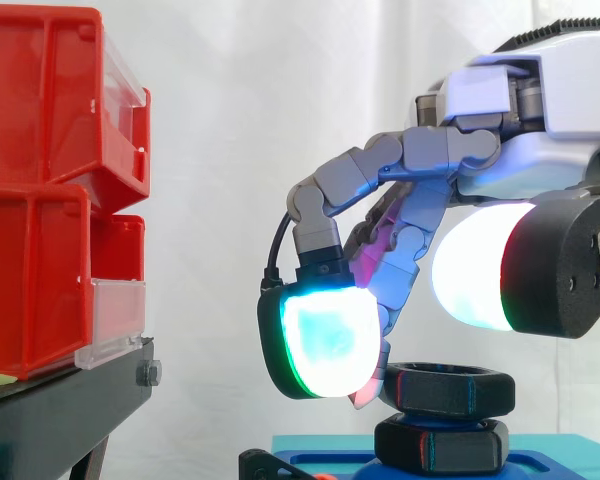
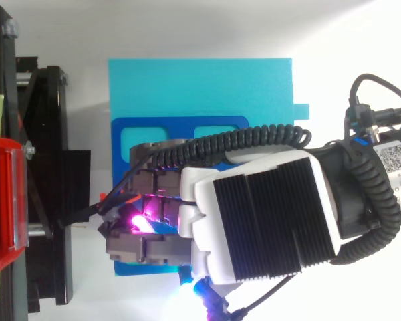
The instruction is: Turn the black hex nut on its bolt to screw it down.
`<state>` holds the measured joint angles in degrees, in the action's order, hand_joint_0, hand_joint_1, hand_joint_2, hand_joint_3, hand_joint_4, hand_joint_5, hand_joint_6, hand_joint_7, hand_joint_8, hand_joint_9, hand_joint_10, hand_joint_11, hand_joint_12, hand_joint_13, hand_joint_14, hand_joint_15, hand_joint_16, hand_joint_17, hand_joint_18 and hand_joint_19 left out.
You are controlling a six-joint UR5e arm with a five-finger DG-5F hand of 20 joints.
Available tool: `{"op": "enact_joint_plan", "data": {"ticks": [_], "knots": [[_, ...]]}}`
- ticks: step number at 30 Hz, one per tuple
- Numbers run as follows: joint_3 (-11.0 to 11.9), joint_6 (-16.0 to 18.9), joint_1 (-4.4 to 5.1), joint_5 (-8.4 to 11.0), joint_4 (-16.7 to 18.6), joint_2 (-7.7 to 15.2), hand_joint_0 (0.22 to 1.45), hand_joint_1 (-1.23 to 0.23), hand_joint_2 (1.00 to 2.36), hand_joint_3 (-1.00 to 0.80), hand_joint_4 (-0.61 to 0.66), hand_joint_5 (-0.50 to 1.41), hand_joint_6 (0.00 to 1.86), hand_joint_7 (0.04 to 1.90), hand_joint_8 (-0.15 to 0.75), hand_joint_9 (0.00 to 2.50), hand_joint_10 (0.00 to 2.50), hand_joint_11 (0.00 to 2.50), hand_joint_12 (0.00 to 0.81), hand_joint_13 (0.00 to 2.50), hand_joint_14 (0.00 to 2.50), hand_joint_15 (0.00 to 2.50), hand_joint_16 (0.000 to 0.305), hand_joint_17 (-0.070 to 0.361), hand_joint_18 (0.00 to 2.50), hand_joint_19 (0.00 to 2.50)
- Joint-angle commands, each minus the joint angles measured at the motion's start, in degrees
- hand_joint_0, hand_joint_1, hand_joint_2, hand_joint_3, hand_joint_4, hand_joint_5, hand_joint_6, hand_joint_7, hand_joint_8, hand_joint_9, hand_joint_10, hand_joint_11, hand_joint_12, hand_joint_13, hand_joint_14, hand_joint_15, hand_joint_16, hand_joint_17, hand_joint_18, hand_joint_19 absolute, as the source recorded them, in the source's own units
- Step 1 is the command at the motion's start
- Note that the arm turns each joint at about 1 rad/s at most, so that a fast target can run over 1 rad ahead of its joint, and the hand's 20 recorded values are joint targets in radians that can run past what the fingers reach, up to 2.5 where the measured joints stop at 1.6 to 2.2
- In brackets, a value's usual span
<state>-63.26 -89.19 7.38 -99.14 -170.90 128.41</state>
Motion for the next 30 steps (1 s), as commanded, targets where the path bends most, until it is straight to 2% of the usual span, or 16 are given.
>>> {"op": "enact_joint_plan", "data": {"ticks": [1,6,9,10,13,21,26,30], "knots": [[0.07,0.07,0.01,-0.09,0.21,0.00,0.55,-0.35,1.00,-0.50,0.31,-0.02,0.50,1.16,0.304,1.11,0.01,0.30,0.312,0.90,0.01,0.22,0.037,0.083,0.78,0.34],[-0.02,-0.11,-0.26,-0.18,0.56,0.00,0.55,-0.35,1.00,-0.50,0.30,-0.02,0.50,1.16,0.303,1.11,0.01,0.31,0.312,0.90,0.01,0.23,0.037,0.084,0.77,0.34],[-0.02,-0.11,-0.43,-0.26,0.39,0.00,0.55,-0.36,1.00,-0.50,0.27,-0.02,0.50,1.23,0.310,1.11,0.01,0.31,0.311,0.90,0.01,0.23,0.037,0.083,0.77,0.34],[-0.02,-0.20,-0.43,-0.26,0.39,0.00,0.55,-0.37,1.00,-0.50,0.23,-0.02,0.50,1.29,0.309,1.11,0.01,0.32,0.310,0.90,0.01,0.23,0.037,0.084,0.77,0.34],[-0.02,-0.46,-0.52,-0.35,0.48,0.00,0.54,-0.40,1.00,-0.50,0.23,-0.03,0.50,1.38,0.307,1.09,0.01,0.32,0.315,0.90,0.01,0.23,0.038,0.085,0.78,0.34],[-0.02,-0.99,-0.52,-0.44,0.30,0.00,0.54,-0.47,1.00,-0.50,0.22,-0.03,0.54,1.36,0.308,1.08,0.01,0.33,0.314,0.89,0.01,0.23,0.037,0.083,0.77,0.34],[-0.02,-3.54,-0.61,-1.58,-0.58,0.00,0.55,-0.47,1.00,-0.50,0.22,-0.03,0.58,1.32,0.304,1.08,0.01,0.33,0.311,0.89,0.01,0.23,0.037,0.082,0.77,0.34],[-0.02,-3.98,-0.96,-2.02,-0.93,0.00,0.55,-0.46,1.00,-0.50,0.21,-0.02,0.60,1.32,0.305,1.08,0.01,0.34,0.310,0.89,0.01,0.22,0.037,0.083,0.77,0.34]]}}
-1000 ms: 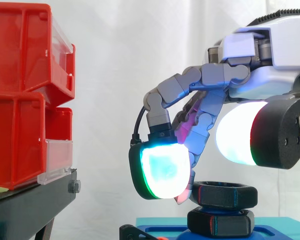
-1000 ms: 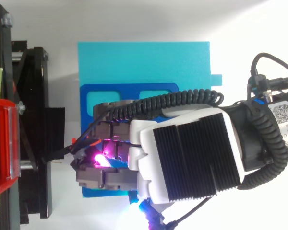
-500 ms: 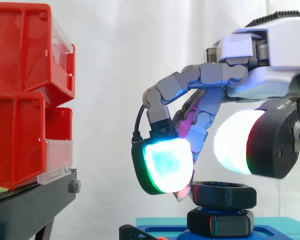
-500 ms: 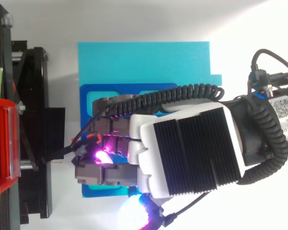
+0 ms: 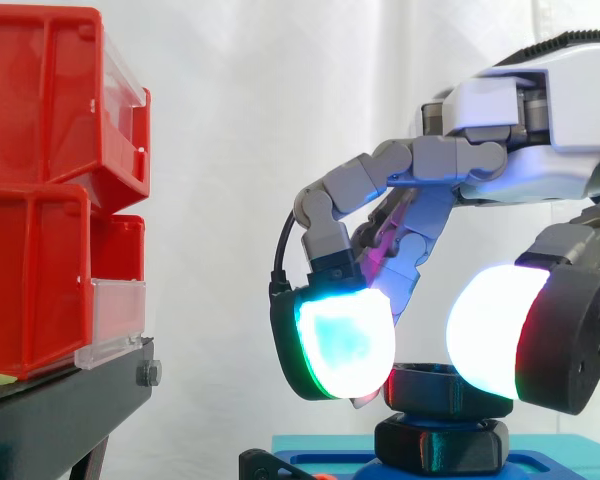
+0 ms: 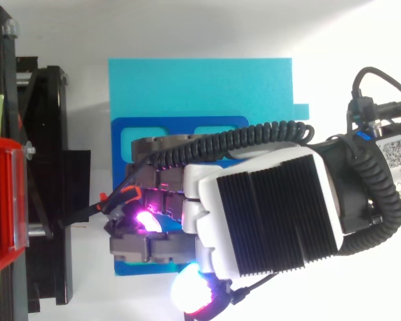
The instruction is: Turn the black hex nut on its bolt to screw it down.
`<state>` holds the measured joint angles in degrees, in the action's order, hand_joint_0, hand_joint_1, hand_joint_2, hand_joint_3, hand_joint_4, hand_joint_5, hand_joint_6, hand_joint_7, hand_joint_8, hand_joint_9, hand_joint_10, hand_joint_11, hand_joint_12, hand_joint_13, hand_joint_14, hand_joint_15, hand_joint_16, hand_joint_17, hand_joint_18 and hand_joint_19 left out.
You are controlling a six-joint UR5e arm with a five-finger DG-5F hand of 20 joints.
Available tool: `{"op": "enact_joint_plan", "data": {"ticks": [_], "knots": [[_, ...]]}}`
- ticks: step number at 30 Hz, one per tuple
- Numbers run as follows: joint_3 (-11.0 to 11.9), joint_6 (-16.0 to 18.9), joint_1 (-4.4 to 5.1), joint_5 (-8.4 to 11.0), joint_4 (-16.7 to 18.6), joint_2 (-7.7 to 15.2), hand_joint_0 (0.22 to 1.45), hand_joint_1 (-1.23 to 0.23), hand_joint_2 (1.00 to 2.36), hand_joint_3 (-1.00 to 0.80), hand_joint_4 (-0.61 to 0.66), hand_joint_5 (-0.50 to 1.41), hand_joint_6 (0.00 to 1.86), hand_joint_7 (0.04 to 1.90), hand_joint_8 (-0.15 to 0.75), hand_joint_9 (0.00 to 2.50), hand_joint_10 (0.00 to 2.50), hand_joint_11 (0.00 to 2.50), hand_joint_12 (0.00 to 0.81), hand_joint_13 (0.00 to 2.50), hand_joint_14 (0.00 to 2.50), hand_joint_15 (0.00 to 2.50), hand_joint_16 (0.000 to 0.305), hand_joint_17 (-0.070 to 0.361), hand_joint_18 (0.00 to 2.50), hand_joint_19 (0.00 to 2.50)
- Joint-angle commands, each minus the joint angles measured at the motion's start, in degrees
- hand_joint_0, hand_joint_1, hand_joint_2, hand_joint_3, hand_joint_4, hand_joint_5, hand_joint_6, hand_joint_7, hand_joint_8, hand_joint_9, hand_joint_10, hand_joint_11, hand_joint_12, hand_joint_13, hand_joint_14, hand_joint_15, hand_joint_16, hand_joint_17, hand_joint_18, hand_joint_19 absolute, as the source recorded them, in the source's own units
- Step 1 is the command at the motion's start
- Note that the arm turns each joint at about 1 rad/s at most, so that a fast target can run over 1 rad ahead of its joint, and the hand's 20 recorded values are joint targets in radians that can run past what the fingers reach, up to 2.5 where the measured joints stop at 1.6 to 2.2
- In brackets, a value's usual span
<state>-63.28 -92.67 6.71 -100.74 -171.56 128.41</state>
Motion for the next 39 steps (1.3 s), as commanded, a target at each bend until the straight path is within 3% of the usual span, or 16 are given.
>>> {"op": "enact_joint_plan", "data": {"ticks": [1,11,20,31,35,39], "knots": [[0.09,-0.49,-0.29,-0.43,-0.27,0.00,0.55,-0.45,1.00,-0.50,0.21,-0.02,0.61,1.32,0.307,1.08,0.01,0.34,0.309,0.89,0.01,0.23,0.037,0.082,0.77,0.34],[0.00,-0.84,-1.00,-1.66,-0.36,0.00,0.55,-0.43,1.00,-0.50,0.19,-0.02,0.64,1.28,0.310,1.09,0.01,0.34,0.309,0.89,0.01,0.23,0.037,0.083,0.77,0.34],[0.00,-4.54,-1.61,-2.18,-1.06,0.00,0.55,-0.41,1.00,-0.50,0.19,-0.02,0.66,1.25,0.309,1.09,0.01,0.34,0.307,0.89,0.01,0.23,0.037,0.082,0.77,0.34],[0.00,-5.06,-4.33,-5.96,-1.24,0.00,0.55,-0.40,1.00,-0.50,0.19,-0.02,0.66,1.26,0.311,1.10,0.01,0.34,0.310,0.90,0.01,0.23,0.036,0.082,0.78,0.35],[0.09,-5.24,-6.53,-8.95,-1.15,0.00,0.53,-0.33,1.00,-0.50,0.20,-0.02,0.62,1.33,0.314,1.10,0.01,0.34,0.318,0.90,0.01,0.23,0.038,0.085,0.79,0.34],[0.09,-5.24,-7.67,-10.09,-0.97,0.00,0.50,-0.23,1.00,-0.50,0.22,-0.01,0.54,1.44,0.317,1.09,0.01,0.34,0.329,0.90,0.01,0.23,0.040,0.091,0.78,0.35]]}}
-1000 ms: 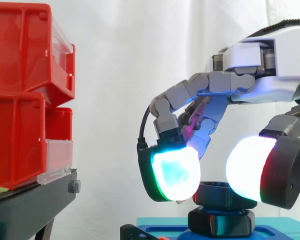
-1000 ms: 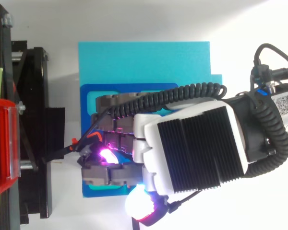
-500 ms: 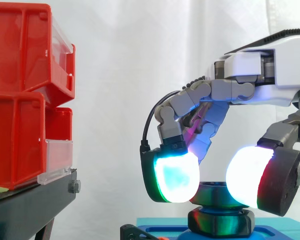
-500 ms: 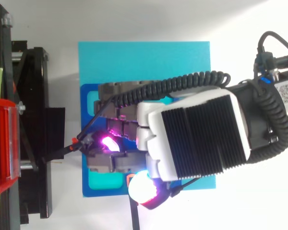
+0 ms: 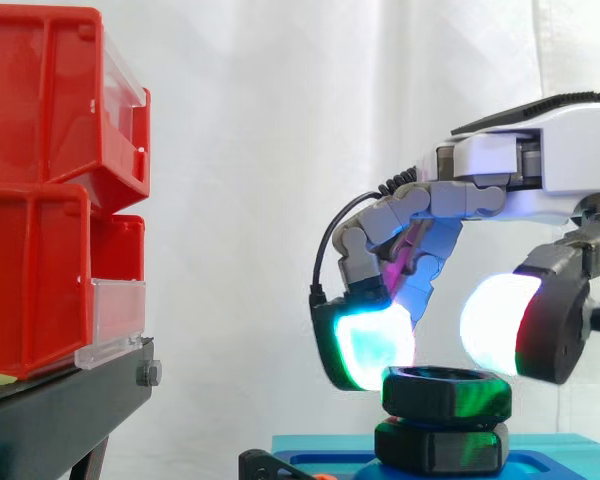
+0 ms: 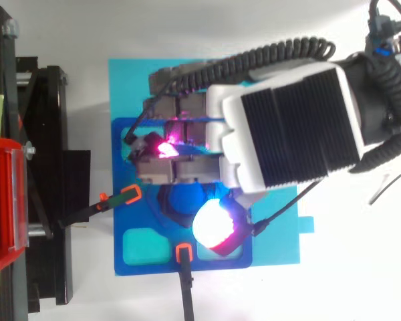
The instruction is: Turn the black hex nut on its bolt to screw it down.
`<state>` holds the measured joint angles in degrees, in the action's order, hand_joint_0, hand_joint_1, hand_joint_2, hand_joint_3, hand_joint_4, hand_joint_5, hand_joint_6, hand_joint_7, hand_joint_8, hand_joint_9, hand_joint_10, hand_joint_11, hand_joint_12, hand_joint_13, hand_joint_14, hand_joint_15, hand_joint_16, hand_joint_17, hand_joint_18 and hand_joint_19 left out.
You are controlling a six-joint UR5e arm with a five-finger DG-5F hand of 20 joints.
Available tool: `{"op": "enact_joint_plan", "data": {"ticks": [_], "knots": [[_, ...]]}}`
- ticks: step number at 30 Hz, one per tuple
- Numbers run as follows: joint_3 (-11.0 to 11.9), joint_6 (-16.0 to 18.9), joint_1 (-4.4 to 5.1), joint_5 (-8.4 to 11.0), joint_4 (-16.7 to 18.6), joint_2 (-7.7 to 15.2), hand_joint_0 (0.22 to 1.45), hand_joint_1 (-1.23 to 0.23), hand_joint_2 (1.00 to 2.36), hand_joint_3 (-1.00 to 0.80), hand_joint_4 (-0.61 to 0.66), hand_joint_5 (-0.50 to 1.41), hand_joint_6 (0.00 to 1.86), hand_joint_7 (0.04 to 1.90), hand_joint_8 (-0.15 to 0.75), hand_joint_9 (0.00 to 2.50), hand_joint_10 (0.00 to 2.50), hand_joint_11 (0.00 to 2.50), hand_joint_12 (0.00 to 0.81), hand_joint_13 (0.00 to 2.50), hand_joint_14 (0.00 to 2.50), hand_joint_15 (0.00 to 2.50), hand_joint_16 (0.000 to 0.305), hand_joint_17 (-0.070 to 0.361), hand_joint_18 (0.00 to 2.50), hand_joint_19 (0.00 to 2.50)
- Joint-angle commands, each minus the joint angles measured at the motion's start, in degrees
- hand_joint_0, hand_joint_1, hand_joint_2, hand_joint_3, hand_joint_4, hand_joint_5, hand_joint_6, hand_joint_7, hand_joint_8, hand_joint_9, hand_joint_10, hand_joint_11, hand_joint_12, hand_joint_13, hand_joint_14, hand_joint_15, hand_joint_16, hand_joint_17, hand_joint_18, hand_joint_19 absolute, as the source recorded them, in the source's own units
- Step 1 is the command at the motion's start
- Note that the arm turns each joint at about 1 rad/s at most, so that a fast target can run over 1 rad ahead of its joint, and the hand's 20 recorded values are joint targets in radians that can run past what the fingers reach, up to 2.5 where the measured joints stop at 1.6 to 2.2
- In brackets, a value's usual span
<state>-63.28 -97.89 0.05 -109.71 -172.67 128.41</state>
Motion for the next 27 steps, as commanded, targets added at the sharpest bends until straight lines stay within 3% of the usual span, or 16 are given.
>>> {"op": "enact_joint_plan", "data": {"ticks": [1,5,9,11,15,24,27], "knots": [[0.00,-0.02,-1.19,-1.29,0.23,0.00,0.49,-0.20,1.00,-0.50,0.23,-0.01,0.52,1.46,0.321,1.09,0.01,0.32,0.330,0.89,0.01,0.22,0.041,0.092,0.78,0.34],[0.09,0.16,-1.89,-2.17,1.37,0.00,0.49,-0.18,1.00,-0.50,0.25,0.00,0.50,1.46,0.319,1.08,0.01,0.33,0.335,0.89,0.01,0.23,0.042,0.094,0.78,0.35],[0.79,0.42,-1.89,-2.35,1.72,0.00,0.49,-0.20,1.00,-0.50,0.25,-0.01,0.50,1.41,0.322,1.09,0.01,0.33,0.336,0.90,0.01,0.23,0.042,0.094,0.78,0.34],[1.93,1.12,-1.28,-2.08,1.72,0.00,0.49,-0.21,1.00,-0.50,0.26,-0.01,0.50,1.40,0.324,1.09,0.01,0.33,0.337,0.90,0.01,0.23,0.042,0.094,0.78,0.34],[2.11,1.91,-0.66,-1.20,2.07,0.00,0.50,-0.24,1.00,-0.50,0.27,-0.01,0.50,1.34,0.320,1.09,0.01,0.33,0.335,0.90,0.01,0.22,0.041,0.092,0.78,0.35],[2.11,3.50,3.21,4.69,4.36,0.00,0.51,-0.29,1.00,-0.50,0.28,-0.02,0.50,1.26,0.315,1.09,0.01,0.33,0.326,0.90,0.01,0.23,0.039,0.088,0.78,0.35],[2.11,3.58,3.91,6.09,4.45,0.00,0.52,-0.30,1.00,-0.50,0.29,-0.03,0.50,1.23,0.313,1.09,0.01,0.32,0.324,0.90,0.01,0.23,0.039,0.088,0.78,0.35]]}}
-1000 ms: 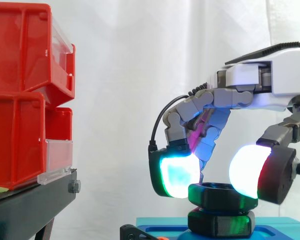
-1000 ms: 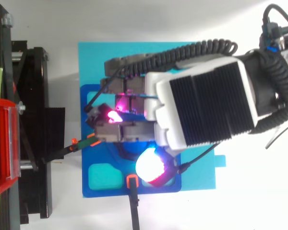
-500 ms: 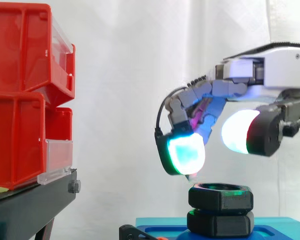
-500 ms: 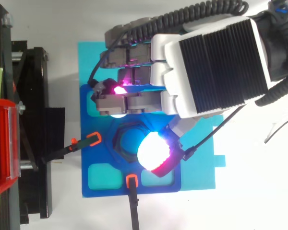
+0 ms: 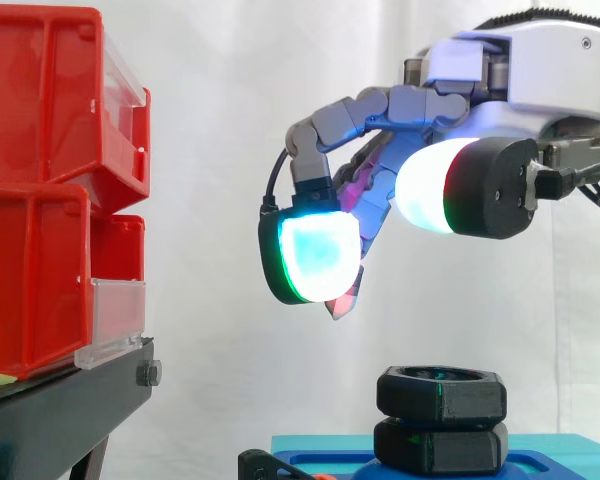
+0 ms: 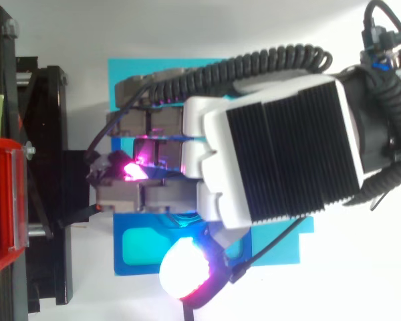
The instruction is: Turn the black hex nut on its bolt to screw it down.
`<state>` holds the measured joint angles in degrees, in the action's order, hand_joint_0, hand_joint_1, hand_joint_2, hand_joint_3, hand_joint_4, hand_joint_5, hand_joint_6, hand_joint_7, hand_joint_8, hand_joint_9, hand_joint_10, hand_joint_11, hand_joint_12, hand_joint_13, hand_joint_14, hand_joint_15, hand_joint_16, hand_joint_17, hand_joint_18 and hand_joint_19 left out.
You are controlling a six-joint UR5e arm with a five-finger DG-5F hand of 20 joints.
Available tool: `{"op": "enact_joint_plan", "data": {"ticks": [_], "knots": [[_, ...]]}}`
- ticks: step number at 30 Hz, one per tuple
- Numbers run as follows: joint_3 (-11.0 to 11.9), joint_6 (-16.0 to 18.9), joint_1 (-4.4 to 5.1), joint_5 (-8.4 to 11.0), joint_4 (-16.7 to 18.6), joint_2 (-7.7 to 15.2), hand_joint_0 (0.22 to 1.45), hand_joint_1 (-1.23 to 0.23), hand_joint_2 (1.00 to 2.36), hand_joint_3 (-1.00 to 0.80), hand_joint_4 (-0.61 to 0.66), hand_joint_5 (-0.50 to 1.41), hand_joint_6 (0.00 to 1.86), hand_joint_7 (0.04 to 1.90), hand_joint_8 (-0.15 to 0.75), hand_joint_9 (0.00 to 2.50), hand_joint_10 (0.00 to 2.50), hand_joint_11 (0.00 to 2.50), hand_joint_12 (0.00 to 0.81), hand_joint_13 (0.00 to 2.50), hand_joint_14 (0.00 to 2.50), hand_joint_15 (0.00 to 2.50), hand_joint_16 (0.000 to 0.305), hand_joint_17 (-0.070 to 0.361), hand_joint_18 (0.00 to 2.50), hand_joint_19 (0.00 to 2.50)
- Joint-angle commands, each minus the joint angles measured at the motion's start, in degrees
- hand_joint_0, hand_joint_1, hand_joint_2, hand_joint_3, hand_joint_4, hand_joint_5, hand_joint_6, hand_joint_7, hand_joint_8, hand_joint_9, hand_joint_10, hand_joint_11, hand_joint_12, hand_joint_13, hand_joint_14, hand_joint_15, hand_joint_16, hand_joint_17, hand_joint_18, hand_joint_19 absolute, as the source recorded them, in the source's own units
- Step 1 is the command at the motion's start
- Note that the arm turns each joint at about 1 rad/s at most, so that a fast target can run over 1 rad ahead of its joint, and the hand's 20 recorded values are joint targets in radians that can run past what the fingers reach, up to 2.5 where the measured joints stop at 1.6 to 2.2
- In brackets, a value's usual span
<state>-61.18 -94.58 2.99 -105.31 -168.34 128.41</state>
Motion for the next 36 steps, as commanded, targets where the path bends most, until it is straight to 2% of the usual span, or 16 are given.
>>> {"op": "enact_joint_plan", "data": {"ticks": [1,9,11,14,21,28,36], "knots": [[0.00,0.27,1.31,2.13,0.21,0.00,0.52,-0.30,1.00,-0.50,0.29,-0.03,0.50,1.22,0.312,1.09,0.01,0.33,0.324,0.90,0.01,0.23,0.039,0.088,0.77,0.36],[0.00,0.27,3.42,4.59,0.03,0.00,0.52,-0.30,1.00,-0.50,0.31,-0.03,0.50,1.18,0.312,1.09,0.01,0.32,0.323,0.90,0.01,0.22,0.039,0.088,0.78,0.35],[0.00,0.27,3.60,4.67,-0.05,0.00,0.52,-0.30,1.00,-0.50,0.31,-0.03,0.50,1.17,0.311,1.09,0.01,0.32,0.321,0.90,0.01,0.23,0.039,0.087,0.78,0.35],[-1.23,0.27,4.65,5.99,0.12,0.00,0.52,-0.31,1.00,-0.50,0.31,-0.03,0.50,1.16,0.315,1.09,0.01,0.32,0.323,0.90,0.01,0.22,0.039,0.087,0.78,0.35],[-1.58,0.19,5.71,6.96,0.74,0.00,0.52,-0.31,1.00,-0.50,0.31,-0.03,0.50,1.15,0.311,1.09,0.01,0.32,0.321,0.90,0.01,0.22,0.039,0.087,0.78,0.35],[-1.58,-0.96,5.80,7.57,0.39,0.09,0.52,-0.31,1.00,-0.50,0.28,-0.04,0.50,1.10,0.311,1.09,0.01,0.32,0.322,0.90,0.01,0.23,0.039,0.087,0.78,0.35],[-1.58,-4.12,5.18,7.31,-1.64,0.09,0.52,-0.32,1.00,-0.50,0.22,-0.03,0.50,0.99,0.288,1.09,0.01,0.27,0.315,0.90,0.01,0.22,0.038,0.086,0.78,0.35]]}}
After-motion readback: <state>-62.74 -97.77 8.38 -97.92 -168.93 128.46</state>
